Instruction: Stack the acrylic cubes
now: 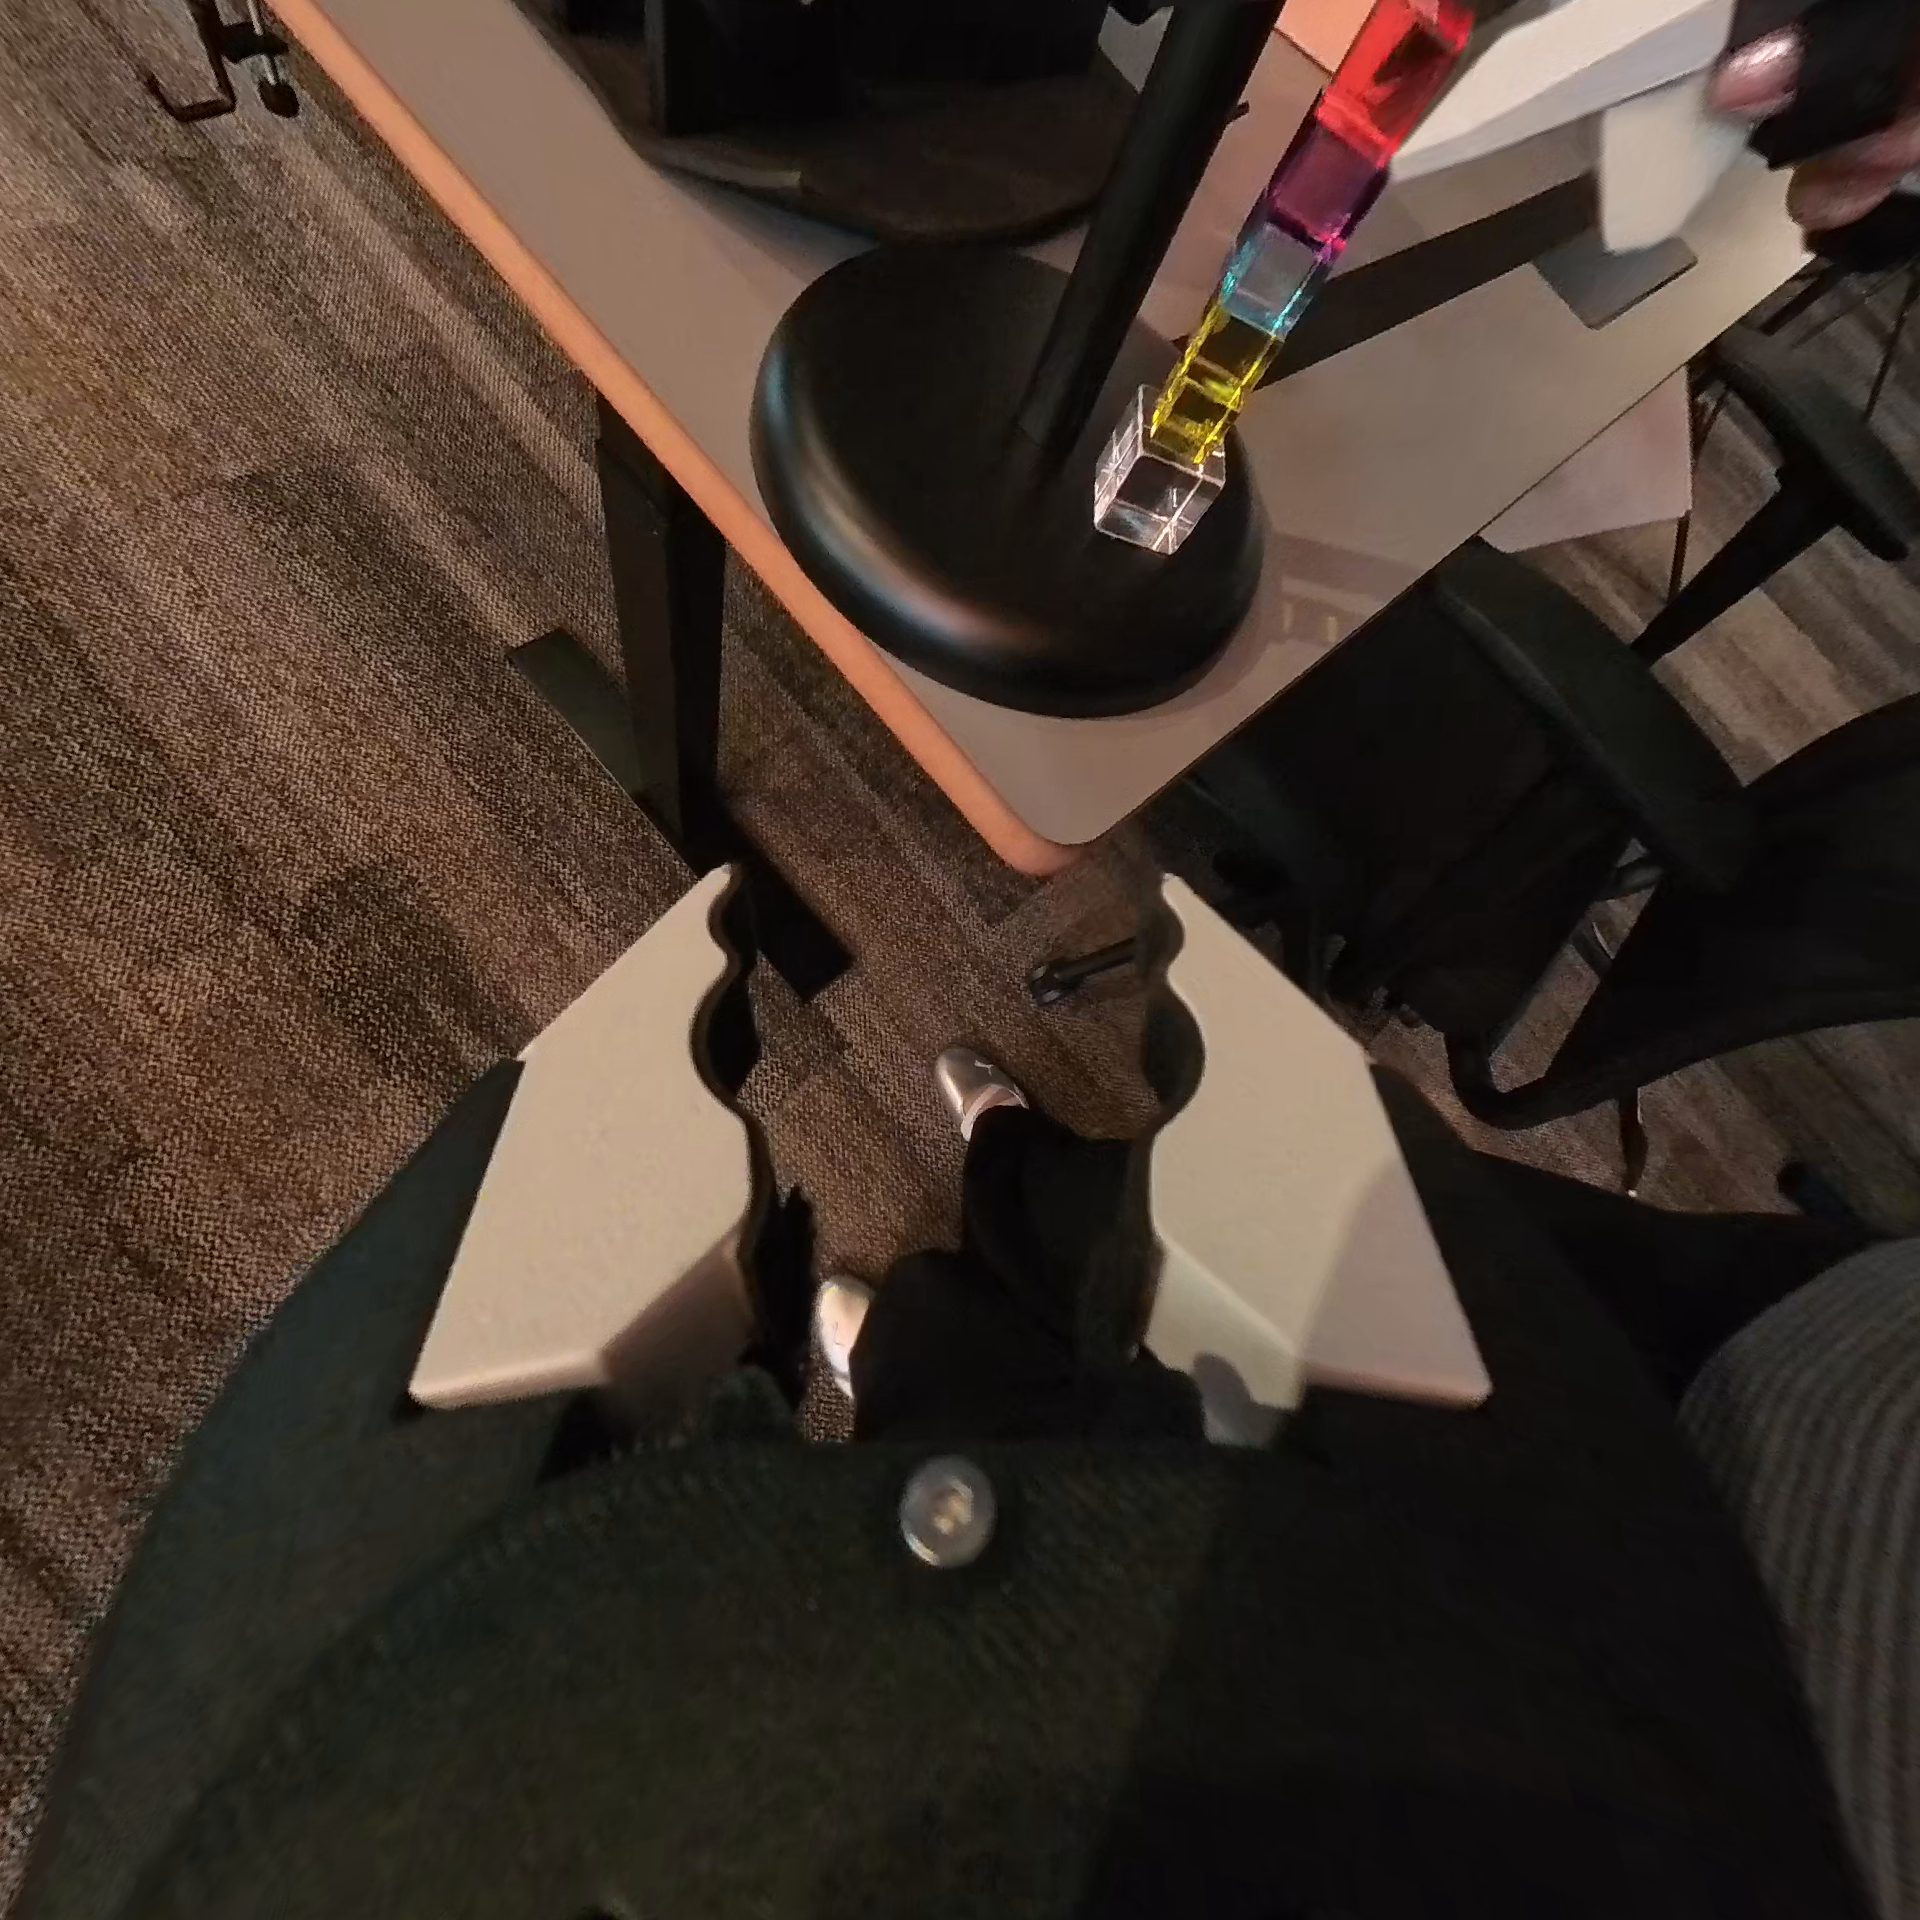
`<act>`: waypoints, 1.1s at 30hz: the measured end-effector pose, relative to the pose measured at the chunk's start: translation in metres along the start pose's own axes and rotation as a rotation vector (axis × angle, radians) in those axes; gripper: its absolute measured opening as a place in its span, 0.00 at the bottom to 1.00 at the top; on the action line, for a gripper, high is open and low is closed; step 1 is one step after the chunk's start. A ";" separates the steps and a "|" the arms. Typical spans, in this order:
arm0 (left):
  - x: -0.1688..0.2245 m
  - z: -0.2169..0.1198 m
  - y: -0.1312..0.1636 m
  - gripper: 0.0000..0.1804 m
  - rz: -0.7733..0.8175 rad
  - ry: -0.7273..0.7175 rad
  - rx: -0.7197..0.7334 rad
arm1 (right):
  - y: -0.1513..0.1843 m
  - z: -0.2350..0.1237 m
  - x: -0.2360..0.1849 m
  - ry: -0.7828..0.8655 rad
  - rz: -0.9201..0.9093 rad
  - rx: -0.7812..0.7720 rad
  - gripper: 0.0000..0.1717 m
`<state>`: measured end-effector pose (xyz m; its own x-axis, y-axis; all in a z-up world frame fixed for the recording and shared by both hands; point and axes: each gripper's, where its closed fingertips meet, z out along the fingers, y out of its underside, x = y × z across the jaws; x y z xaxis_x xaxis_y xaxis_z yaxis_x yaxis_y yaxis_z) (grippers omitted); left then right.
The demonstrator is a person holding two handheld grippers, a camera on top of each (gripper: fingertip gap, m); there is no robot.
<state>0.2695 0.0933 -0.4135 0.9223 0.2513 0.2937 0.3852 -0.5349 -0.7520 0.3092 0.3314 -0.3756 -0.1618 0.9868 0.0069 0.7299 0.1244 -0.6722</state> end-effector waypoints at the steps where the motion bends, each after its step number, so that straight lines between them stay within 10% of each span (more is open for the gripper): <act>1: 0.000 -0.001 0.001 0.41 -0.003 0.000 0.000 | 0.001 -0.002 -0.001 0.000 0.021 0.011 0.27; 6: -0.002 -0.003 0.008 0.42 -0.023 -0.010 -0.002 | 0.019 -0.018 0.004 0.079 0.184 0.133 0.35; 12: -0.004 0.000 0.014 0.41 -0.033 -0.010 -0.012 | 0.054 0.017 -0.032 0.021 0.381 0.279 0.00; 33: -0.001 0.011 0.016 0.41 -0.024 -0.021 -0.062 | 0.028 0.057 -0.038 0.020 0.496 0.500 0.00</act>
<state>0.2746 0.0934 -0.4316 0.9123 0.2814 0.2977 0.4087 -0.5771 -0.7070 0.2980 0.2913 -0.4369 0.1271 0.9171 -0.3779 0.3211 -0.3986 -0.8591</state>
